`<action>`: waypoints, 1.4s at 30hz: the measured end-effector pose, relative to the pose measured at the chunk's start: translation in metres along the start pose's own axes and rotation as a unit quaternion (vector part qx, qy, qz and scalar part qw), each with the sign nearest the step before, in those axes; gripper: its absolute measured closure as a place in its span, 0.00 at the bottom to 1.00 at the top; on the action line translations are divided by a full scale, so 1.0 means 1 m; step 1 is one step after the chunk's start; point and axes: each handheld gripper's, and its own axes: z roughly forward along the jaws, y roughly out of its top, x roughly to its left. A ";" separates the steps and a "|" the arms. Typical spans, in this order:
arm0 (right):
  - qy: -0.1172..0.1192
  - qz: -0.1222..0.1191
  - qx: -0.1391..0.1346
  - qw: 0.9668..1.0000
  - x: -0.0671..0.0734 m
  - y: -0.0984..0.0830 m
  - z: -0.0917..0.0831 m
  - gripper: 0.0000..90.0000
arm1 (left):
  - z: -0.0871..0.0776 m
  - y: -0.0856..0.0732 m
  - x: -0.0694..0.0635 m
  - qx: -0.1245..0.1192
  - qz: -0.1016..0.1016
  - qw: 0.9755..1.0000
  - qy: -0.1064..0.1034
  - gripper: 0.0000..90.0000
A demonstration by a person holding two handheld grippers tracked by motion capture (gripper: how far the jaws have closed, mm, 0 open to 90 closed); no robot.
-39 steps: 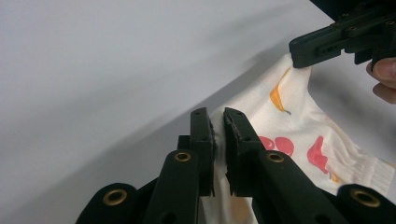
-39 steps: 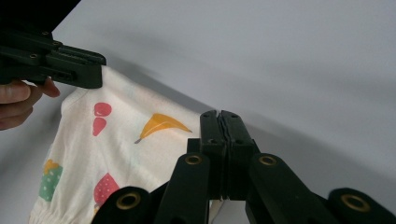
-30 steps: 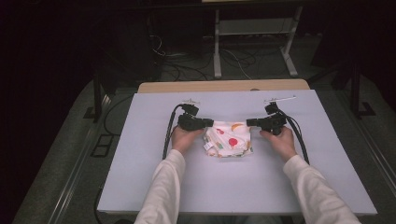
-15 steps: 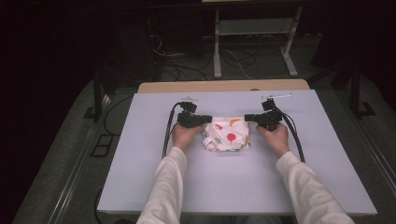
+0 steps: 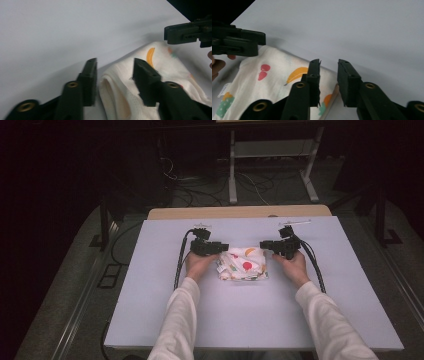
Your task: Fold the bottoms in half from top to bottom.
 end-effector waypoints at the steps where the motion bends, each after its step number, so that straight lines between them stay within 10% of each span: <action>1: -0.002 0.000 0.000 1.000 0.000 0.000 -0.001 0.74 | -0.001 0.000 0.000 0.001 0.000 1.000 0.006 0.47; 24: 0.002 -0.031 -0.002 1.000 -0.002 -0.001 -0.035 0.00 | -0.038 -0.003 0.004 0.000 0.011 1.000 0.010 0.00; 42: 0.007 -0.042 -0.012 0.999 0.002 -0.010 -0.071 0.00 | -0.075 -0.007 -0.002 -0.023 0.029 0.999 0.017 0.00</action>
